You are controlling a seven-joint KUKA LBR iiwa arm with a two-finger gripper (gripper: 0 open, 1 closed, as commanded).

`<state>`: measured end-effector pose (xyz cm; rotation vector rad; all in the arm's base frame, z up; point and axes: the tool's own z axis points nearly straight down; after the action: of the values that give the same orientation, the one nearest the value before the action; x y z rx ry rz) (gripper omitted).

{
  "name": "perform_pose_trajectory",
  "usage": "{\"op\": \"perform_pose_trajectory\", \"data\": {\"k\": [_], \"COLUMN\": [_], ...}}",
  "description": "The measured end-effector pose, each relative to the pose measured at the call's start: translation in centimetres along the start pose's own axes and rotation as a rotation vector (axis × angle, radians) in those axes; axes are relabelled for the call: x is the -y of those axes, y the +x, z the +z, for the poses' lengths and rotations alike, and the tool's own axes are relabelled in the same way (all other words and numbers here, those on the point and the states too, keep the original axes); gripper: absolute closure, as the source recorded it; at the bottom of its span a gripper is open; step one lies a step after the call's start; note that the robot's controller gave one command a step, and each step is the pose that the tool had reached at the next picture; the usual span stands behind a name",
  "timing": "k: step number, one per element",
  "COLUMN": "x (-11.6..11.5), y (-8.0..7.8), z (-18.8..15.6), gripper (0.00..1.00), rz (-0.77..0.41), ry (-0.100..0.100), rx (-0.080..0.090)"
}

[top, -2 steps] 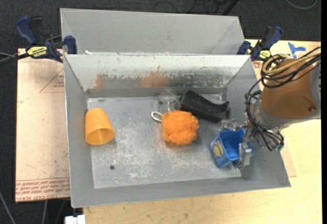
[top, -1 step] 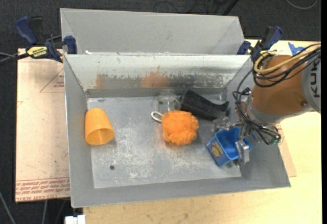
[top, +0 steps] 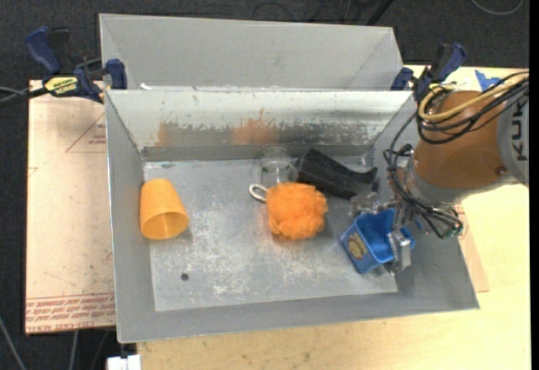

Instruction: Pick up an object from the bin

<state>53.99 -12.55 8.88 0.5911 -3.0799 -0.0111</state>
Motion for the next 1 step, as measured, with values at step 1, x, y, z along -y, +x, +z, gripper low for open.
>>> {"op": "perform_pose_trajectory", "data": {"k": [1], "x": [0.0], "y": [-0.02], "z": [0.0], "gripper": [1.0], "rz": [0.0], "ry": [0.001], "rx": [0.001]}}
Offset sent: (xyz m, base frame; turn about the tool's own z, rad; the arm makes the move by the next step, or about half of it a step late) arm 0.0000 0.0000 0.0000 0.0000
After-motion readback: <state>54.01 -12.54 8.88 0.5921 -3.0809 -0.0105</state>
